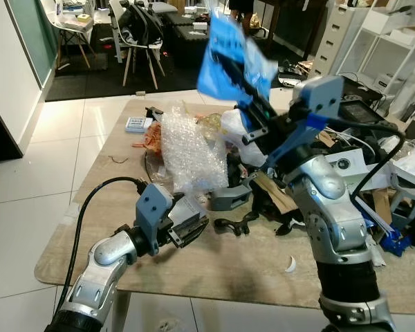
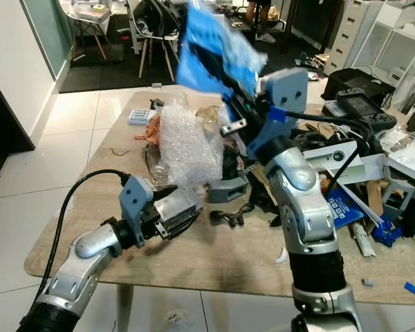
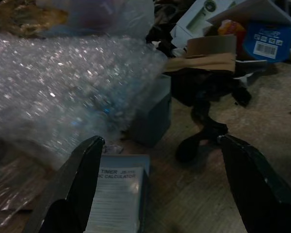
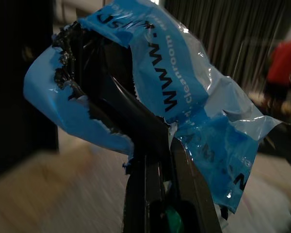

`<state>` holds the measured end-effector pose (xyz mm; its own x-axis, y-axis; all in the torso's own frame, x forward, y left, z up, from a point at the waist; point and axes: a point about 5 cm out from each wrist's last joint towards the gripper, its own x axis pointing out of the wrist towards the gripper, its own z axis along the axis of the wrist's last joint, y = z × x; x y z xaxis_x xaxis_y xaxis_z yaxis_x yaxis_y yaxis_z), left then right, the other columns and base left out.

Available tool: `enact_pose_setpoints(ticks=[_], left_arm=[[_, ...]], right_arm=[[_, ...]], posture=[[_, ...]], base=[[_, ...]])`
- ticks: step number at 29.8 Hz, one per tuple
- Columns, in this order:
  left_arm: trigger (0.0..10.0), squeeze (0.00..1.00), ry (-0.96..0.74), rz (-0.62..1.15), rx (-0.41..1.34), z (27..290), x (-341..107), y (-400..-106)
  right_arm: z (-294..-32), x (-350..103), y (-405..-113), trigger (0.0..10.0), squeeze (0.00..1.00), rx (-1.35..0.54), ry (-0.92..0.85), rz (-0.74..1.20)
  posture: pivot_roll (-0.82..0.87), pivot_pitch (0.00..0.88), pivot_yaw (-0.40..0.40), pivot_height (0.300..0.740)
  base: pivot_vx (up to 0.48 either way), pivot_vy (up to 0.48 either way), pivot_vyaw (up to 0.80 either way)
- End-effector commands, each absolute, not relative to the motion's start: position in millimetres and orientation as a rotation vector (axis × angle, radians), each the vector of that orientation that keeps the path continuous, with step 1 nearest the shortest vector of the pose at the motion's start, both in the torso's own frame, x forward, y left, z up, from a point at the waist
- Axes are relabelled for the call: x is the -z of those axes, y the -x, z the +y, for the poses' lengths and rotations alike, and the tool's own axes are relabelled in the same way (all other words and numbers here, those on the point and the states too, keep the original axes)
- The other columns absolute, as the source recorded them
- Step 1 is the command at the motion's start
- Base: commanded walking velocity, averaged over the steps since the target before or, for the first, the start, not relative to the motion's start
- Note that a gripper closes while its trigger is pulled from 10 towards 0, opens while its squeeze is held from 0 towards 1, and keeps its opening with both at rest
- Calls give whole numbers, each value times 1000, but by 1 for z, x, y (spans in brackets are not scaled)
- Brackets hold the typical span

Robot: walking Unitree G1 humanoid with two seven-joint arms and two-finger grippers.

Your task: Picking trash to rubbish bin

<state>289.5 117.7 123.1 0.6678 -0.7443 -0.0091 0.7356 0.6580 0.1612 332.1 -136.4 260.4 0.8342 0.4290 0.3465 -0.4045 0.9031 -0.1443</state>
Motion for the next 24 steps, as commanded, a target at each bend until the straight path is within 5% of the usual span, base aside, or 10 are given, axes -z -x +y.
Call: enact_pose_setpoints(ticks=[1,12,18,24], left_arm=[[10000,0,-181,-68,813,118,-123,-292],[10000,0,-221,-83,735,118,-125,-299],[10000,0,-204,-87,724,122,-124,-295],[10000,0,-197,-97,729,122,-126,-294]], right_arm=[[-148,-245,-342,0,0,-428,103,-315],[-169,-203,-371,0,0,-507,296,-84],[-150,-197,-345,0,0,-834,354,86],[-140,-207,-326,0,0,-927,371,72]], posture=[[-114,44,-18,740],[-93,64,-28,740],[-90,71,-33,740],[-85,70,-29,740]], base=[[0,0,0],[0,0,0],[0,0,0],[0,0,0]])
